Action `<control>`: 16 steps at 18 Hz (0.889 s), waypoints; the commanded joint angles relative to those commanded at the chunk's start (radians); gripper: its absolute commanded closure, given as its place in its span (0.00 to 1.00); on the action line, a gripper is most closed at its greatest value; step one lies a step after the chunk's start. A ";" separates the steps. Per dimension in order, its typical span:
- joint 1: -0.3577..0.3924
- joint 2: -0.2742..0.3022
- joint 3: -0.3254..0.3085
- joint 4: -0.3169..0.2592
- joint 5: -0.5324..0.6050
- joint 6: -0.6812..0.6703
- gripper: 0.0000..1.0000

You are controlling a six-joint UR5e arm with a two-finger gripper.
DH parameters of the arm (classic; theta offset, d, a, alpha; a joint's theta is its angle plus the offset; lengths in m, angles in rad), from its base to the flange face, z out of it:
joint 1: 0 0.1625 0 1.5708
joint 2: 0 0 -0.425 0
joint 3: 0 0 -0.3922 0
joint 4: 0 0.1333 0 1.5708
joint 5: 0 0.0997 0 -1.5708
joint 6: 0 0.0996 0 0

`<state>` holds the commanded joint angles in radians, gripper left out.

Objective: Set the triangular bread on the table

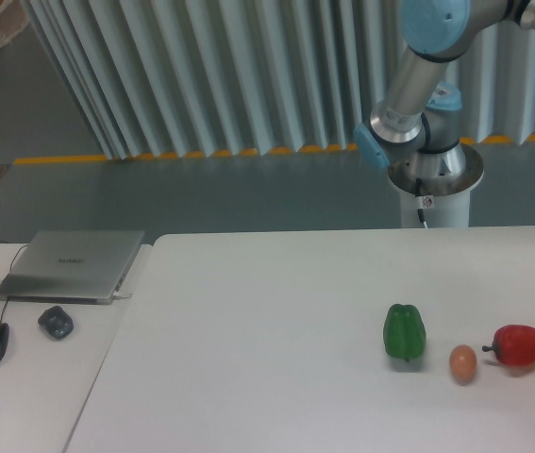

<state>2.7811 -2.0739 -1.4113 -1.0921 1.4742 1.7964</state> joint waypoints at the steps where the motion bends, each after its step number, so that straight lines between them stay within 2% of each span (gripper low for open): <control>1: 0.000 0.000 0.006 -0.011 0.000 -0.014 0.69; 5: -0.002 0.000 0.012 -0.026 0.003 -0.031 0.82; 8: -0.008 0.006 0.014 -0.028 0.063 -0.035 0.92; 12: -0.028 0.003 0.018 -0.026 0.095 -0.081 0.93; 16: -0.029 0.006 0.021 -0.037 0.098 -0.094 1.00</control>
<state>2.7520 -2.0678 -1.3898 -1.1289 1.5723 1.7027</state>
